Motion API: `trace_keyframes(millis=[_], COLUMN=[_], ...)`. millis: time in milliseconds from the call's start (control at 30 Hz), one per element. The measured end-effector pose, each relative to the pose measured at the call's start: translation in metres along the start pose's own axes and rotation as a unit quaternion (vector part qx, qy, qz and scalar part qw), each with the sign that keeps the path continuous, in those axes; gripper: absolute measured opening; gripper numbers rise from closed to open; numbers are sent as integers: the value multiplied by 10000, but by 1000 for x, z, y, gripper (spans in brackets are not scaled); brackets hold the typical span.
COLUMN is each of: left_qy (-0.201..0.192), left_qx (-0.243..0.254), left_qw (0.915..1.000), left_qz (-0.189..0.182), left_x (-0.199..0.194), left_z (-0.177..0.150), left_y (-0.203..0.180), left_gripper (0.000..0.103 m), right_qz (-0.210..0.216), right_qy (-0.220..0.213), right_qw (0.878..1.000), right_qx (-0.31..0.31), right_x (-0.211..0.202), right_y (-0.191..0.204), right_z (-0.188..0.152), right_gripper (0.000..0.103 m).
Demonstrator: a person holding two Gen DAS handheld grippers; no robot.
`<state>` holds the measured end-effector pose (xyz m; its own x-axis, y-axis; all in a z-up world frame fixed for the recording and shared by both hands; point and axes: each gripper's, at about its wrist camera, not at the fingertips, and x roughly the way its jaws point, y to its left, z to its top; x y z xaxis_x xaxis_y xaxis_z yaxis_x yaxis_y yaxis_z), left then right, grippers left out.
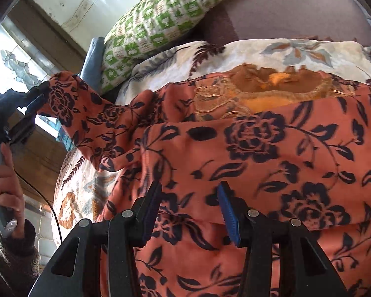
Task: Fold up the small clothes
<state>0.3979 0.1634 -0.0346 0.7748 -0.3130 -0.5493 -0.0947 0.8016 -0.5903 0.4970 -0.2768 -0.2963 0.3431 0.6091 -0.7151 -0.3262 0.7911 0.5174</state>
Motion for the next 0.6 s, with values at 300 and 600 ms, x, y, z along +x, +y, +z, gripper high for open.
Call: trace_keyframes(millis=[300,600], left_qy=[2120,2859], left_qx=[1319,1967], left_qw=[9683,9378], left_qz=[-98,94], left_x=[128,115], left_z=[-126,-185], left_y=[-135,-157], left_gripper=[10,16], right_qz=[-1140,-768], right_qy=[-627,-1121], right_qw=[9844,9766], right_qx=[1184,1668], right_x=[-85,-127], right_y=[-134,-164], right_z=[-25,-35], right_gripper=[50,57])
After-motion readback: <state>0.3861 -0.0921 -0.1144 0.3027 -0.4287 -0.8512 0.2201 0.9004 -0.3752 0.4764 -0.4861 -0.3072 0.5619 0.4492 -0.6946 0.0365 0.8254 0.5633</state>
